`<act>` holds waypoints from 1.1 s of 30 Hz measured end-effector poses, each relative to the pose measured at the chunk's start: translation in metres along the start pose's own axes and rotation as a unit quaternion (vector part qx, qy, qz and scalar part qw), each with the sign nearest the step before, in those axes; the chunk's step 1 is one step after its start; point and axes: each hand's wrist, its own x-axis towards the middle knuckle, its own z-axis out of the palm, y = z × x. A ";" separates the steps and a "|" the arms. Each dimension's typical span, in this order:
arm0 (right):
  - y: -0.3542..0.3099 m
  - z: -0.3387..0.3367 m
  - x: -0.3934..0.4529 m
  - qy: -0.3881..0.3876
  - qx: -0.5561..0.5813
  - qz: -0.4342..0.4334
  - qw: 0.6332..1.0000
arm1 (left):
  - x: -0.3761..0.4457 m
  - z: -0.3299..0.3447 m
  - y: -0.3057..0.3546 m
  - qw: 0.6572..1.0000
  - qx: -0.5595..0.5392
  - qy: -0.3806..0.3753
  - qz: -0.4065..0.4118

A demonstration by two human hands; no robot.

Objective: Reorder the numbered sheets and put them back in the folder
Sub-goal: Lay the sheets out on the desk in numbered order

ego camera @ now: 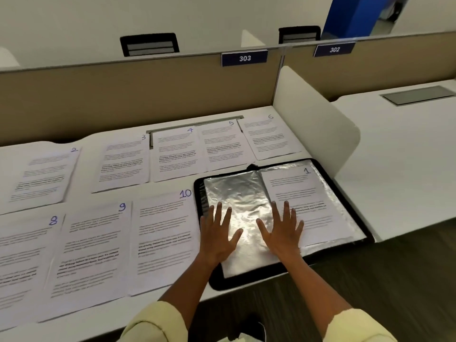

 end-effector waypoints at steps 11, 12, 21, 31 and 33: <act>0.102 -0.032 0.026 -0.034 0.000 0.070 0.997 | 0.026 0.044 0.101 0.997 -0.031 -0.066 0.028; 0.109 -0.034 0.028 -0.035 0.007 0.081 0.996 | 0.027 0.047 0.107 0.996 -0.028 -0.076 0.033; 0.143 -0.040 0.033 -0.025 -0.001 0.139 0.990 | 0.031 0.064 0.133 0.991 -0.036 -0.112 0.064; 0.151 -0.049 0.041 0.042 0.048 0.164 0.984 | 0.034 0.065 0.140 0.989 -0.086 -0.110 0.056; 0.154 -0.047 0.042 0.061 0.099 0.174 0.978 | 0.034 0.065 0.138 0.989 -0.090 -0.102 0.056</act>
